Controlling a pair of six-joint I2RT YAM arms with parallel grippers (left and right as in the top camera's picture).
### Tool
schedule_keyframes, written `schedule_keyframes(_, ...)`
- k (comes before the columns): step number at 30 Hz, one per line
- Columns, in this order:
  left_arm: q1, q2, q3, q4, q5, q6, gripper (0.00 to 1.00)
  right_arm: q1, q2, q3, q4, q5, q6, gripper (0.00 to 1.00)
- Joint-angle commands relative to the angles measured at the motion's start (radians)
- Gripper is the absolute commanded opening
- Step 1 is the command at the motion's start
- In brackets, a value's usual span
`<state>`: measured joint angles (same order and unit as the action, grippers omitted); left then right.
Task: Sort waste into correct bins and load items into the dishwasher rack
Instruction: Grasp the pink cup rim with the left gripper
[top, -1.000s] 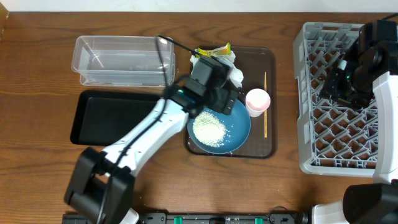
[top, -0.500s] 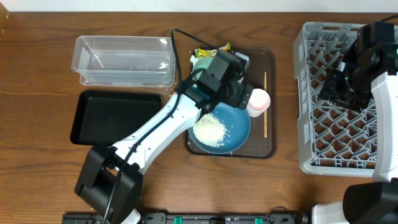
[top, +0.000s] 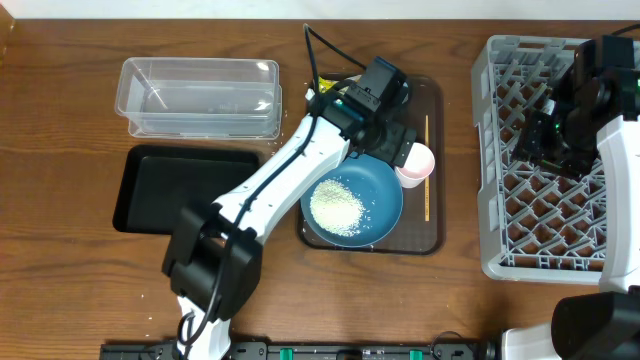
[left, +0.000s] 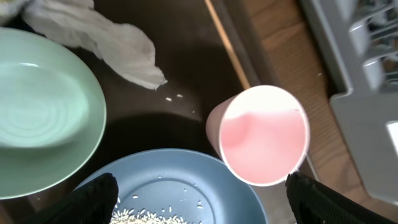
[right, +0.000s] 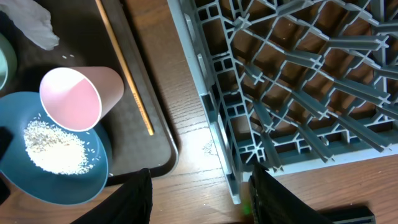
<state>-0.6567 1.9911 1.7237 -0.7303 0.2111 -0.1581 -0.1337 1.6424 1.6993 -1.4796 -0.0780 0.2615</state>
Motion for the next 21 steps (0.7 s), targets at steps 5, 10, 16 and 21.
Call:
schedule_keyframes(5,-0.009,0.044,0.014,-0.008,0.01,-0.005,0.87,-0.003,-0.011,-0.006,0.002,-0.004,-0.008,0.5)
schedule_keyframes(10,-0.02,0.048,0.012,0.015,0.01,-0.005,0.83,-0.003,-0.011,-0.006,0.002,-0.004,-0.008,0.5)
schedule_keyframes(16,-0.034,0.049,-0.003,0.04,0.01,-0.005,0.77,-0.003,-0.011,-0.006,0.0,-0.004,-0.008,0.5)
schedule_keyframes(21,-0.045,0.068,-0.005,0.04,0.01,-0.005,0.77,-0.003,-0.011,-0.006,-0.002,-0.004,-0.009,0.5)
